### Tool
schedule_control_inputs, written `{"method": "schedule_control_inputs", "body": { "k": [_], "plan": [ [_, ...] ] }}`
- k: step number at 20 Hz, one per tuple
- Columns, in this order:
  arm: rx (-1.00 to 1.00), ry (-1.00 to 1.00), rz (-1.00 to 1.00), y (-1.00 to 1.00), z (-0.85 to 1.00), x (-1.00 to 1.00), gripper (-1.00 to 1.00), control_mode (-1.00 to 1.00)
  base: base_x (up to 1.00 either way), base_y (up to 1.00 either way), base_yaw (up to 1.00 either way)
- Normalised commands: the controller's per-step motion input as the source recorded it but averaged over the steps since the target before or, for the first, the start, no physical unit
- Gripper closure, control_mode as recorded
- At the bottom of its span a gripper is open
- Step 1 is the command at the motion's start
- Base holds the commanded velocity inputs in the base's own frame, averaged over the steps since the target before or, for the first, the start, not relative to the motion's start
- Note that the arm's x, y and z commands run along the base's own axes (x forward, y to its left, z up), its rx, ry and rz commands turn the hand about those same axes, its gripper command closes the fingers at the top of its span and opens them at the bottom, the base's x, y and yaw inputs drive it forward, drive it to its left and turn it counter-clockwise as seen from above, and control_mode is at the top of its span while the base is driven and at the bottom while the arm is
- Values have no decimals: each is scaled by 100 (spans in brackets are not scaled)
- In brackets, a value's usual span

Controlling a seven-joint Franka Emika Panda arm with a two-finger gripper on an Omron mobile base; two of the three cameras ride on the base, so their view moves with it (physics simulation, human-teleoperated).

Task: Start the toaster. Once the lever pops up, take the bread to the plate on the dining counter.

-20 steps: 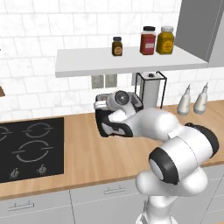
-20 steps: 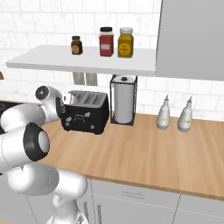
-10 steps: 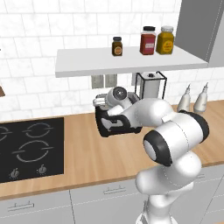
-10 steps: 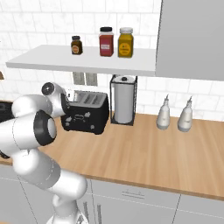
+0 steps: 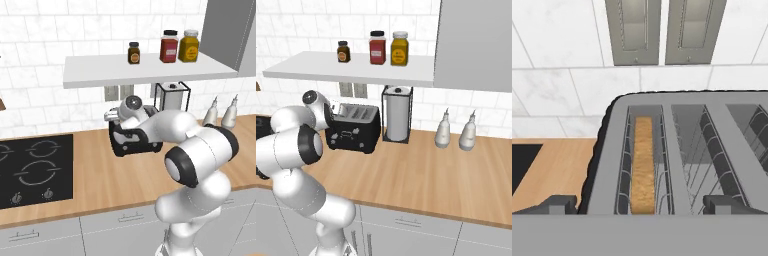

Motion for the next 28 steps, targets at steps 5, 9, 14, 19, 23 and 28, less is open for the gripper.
{"method": "schedule_control_inputs", "body": {
  "k": [5,9,14,19,23,28],
  "plan": [
    [0,0,0,0,0,0,-100,-100,0,0,0],
    [0,0,0,0,0,0,-100,-100,0,0,0],
    [0,0,0,0,0,0,-100,-100,0,0,0],
    [0,0,0,0,0,0,-100,-100,0,0,0],
    [0,0,0,0,0,0,-100,-100,0,0,0],
    [0,0,0,0,0,0,-100,-100,0,0,0]
  ]
}}
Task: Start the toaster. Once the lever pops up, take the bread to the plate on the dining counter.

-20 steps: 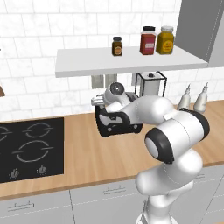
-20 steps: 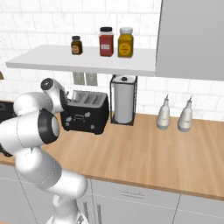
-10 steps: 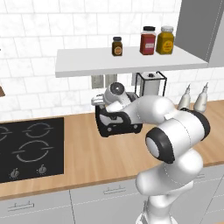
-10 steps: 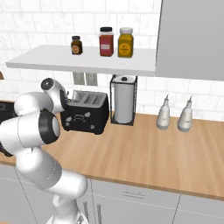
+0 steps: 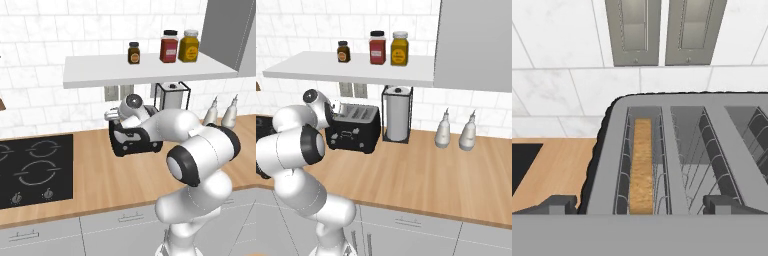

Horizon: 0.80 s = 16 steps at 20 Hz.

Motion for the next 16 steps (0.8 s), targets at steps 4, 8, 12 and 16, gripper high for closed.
{"method": "schedule_control_inputs", "body": {
  "k": [4,8,12,16],
  "plan": [
    [0,0,0,0,0,0,-100,-100,0,0,0],
    [0,0,0,0,0,0,-100,-100,0,0,0],
    [0,0,0,0,0,0,-100,-100,0,0,0],
    [0,0,0,0,0,0,-100,-100,0,0,0]
  ]
}}
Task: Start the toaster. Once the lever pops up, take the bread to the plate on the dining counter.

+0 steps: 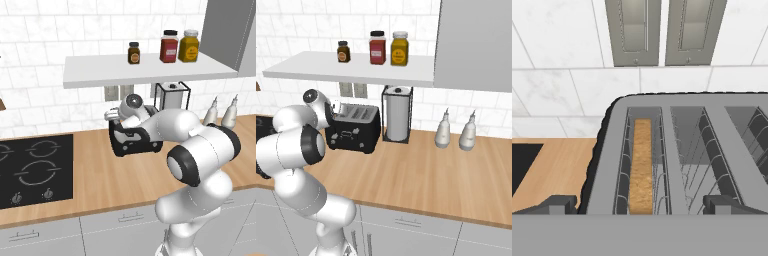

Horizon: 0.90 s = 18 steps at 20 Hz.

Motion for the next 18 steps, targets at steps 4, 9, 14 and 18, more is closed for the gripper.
{"method": "schedule_control_inputs", "body": {
  "k": [4,9,14,18],
  "plan": [
    [0,0,0,0,0,0,-100,-100,0,0,0],
    [0,0,0,0,0,0,-100,-100,0,0,0],
    [0,0,0,0,0,0,-100,-100,0,0,0],
    [0,0,0,0,0,0,-100,-100,0,0,0]
  ]
}}
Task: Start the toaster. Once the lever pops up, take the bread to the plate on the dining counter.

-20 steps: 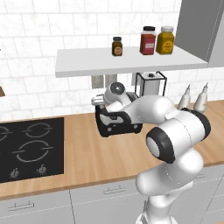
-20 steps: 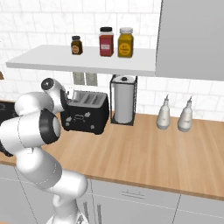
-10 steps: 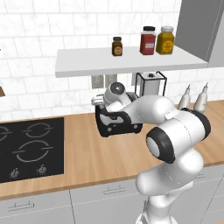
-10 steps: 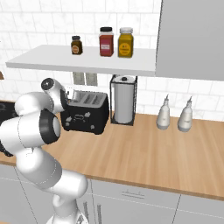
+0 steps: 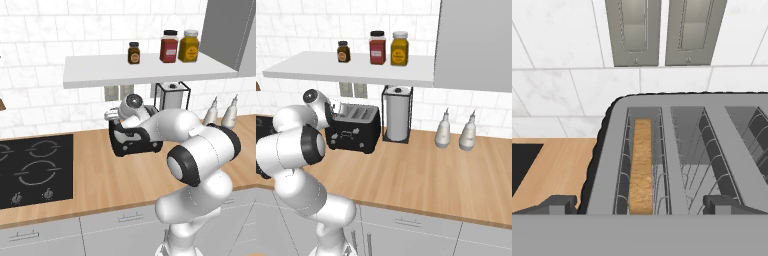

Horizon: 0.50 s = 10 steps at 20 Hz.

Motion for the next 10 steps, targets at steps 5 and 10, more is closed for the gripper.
{"method": "schedule_control_inputs", "body": {
  "k": [5,10],
  "plan": [
    [0,0,0,0,0,0,-100,-100,0,0,0],
    [0,0,0,0,0,0,-100,-100,0,0,0]
  ]
}}
